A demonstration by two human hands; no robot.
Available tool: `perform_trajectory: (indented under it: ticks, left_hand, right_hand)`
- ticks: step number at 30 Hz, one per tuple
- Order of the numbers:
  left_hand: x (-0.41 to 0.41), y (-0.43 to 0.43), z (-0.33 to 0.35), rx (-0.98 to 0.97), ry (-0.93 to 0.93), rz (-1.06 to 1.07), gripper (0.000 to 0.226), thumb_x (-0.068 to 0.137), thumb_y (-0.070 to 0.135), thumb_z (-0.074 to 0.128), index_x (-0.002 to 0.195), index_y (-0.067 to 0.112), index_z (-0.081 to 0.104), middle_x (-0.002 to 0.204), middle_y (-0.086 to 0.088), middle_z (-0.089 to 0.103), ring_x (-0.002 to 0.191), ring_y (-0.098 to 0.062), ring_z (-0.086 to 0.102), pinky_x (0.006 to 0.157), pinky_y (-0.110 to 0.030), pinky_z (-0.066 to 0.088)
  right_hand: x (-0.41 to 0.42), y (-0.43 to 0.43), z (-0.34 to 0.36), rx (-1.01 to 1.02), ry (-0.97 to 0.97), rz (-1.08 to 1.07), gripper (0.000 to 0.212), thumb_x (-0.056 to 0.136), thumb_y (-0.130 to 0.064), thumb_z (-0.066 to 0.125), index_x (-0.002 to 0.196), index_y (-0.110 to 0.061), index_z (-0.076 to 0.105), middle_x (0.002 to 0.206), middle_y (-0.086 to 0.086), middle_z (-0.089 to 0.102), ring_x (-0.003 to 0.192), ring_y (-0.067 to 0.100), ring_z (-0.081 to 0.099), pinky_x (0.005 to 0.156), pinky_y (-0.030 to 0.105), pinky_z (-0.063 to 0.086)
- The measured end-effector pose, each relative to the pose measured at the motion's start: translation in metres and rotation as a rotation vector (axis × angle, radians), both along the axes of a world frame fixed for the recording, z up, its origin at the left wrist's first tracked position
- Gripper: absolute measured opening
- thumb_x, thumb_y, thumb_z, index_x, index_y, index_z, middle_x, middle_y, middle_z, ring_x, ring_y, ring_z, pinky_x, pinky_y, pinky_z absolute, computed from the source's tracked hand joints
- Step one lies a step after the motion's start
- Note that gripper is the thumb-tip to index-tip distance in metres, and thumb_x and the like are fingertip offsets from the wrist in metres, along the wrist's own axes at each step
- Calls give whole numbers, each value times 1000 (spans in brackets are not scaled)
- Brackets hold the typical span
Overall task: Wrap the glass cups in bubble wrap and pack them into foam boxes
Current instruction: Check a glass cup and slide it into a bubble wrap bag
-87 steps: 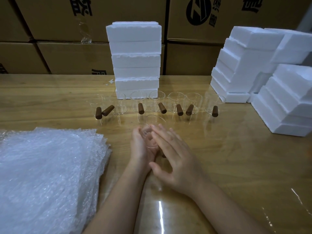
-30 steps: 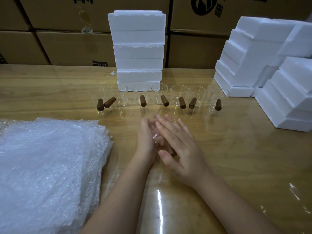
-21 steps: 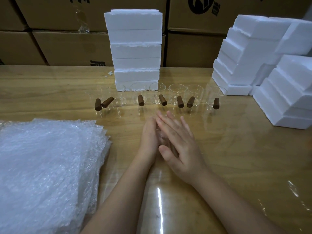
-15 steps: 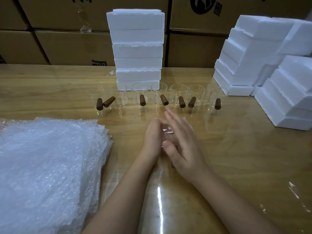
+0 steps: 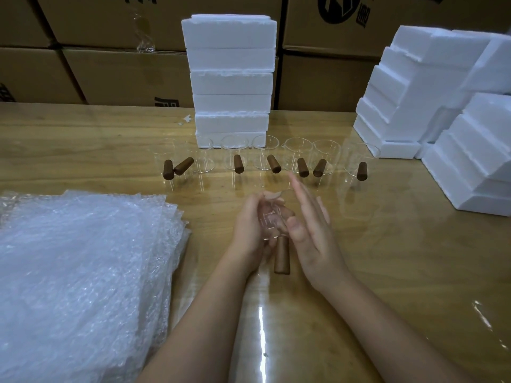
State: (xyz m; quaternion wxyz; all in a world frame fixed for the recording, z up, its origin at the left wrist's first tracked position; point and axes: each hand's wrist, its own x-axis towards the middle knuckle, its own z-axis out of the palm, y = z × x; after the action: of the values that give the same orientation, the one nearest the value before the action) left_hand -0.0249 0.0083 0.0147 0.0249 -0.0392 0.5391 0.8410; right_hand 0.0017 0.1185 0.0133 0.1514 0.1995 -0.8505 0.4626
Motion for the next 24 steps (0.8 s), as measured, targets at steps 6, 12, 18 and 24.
perform_trajectory:
  ticks: [6, 12, 18, 24]
  left_hand:
    - [-2, -6, 4, 149, -27, 61, 43, 97, 27, 27, 78, 4, 57, 65, -15, 59, 49, -17, 59, 51, -22, 44]
    - [-4, -7, 7, 307, -78, 111, 44, 99, 29, 25, 79, 3, 55, 78, -15, 50, 60, -23, 48, 49, -21, 47]
    - [-6, -12, 4, 367, -92, 169, 44, 97, 30, 26, 77, 5, 57, 64, -11, 59, 47, -20, 53, 43, -18, 45]
    - [-10, -15, 1, 373, -104, 290, 42, 97, 32, 31, 74, 10, 59, 62, -4, 64, 51, -13, 61, 47, -19, 50]
  right_hand:
    - [1, -1, -1, 24, -4, 32, 76, 88, -72, 12, 148, -25, 16, 155, -14, 20, 141, -9, 13, 119, 49, 4]
    - [3, -2, -1, 42, 27, 54, 59, 91, -50, 28, 145, -26, 26, 155, -14, 20, 141, -6, 17, 118, 51, 8]
    - [5, -4, -1, 126, 121, 43, 66, 92, -64, 19, 143, -25, 36, 155, -11, 24, 145, 5, 16, 117, 52, 3]
    - [8, -7, 0, 237, 214, 63, 65, 93, -61, 21, 144, -23, 37, 154, -10, 28, 146, 10, 12, 115, 57, 3]
